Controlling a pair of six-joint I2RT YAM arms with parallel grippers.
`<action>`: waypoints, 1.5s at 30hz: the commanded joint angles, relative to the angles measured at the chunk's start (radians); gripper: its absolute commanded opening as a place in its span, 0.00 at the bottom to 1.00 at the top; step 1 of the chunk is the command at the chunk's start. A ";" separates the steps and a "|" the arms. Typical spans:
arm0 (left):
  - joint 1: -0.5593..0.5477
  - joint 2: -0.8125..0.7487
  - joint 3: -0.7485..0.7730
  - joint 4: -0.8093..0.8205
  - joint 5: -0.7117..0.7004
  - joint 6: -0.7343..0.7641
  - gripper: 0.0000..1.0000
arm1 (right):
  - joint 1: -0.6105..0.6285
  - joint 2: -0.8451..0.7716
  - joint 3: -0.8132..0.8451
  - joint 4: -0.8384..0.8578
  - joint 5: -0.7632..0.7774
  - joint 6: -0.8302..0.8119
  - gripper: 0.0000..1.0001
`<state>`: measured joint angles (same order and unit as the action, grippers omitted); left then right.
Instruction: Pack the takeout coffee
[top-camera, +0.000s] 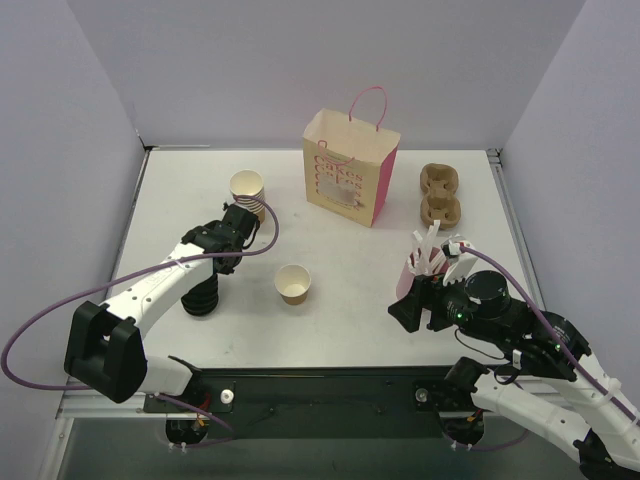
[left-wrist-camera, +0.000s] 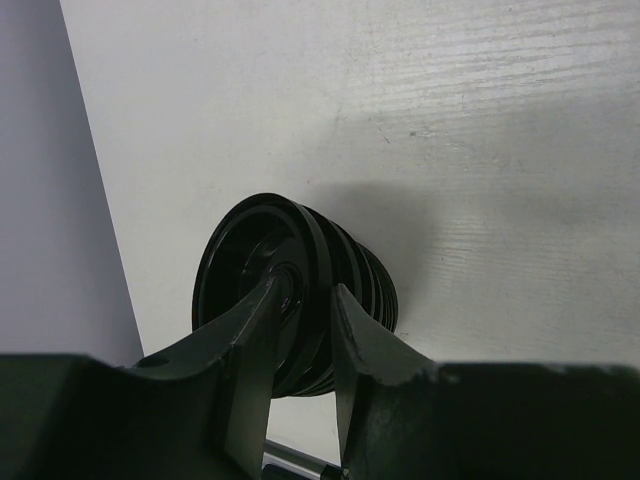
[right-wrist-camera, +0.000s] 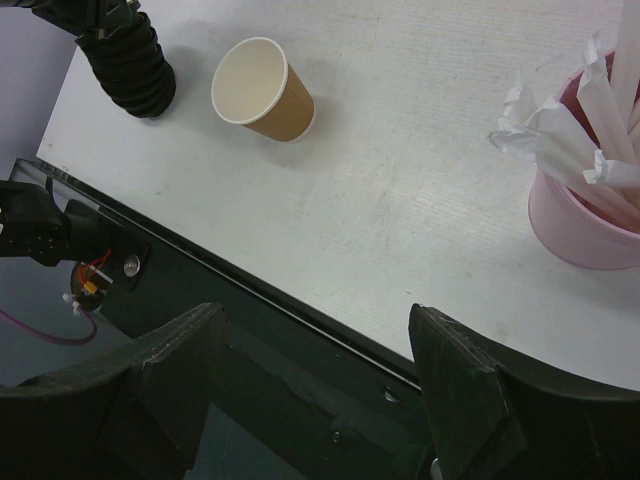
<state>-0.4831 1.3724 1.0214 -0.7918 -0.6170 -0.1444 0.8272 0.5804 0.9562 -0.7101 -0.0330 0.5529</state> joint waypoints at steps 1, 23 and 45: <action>-0.005 0.004 -0.001 -0.011 -0.044 -0.011 0.37 | 0.007 -0.013 0.024 -0.009 0.004 0.012 0.75; -0.025 0.019 0.026 -0.029 -0.099 -0.011 0.18 | 0.007 -0.014 0.032 -0.022 0.013 0.015 0.75; -0.048 0.027 0.176 -0.118 -0.141 -0.050 0.00 | 0.007 0.047 0.081 -0.011 0.010 0.009 0.75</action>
<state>-0.5220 1.3975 1.0931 -0.8680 -0.7372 -0.1574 0.8284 0.6041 0.9951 -0.7273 -0.0326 0.5571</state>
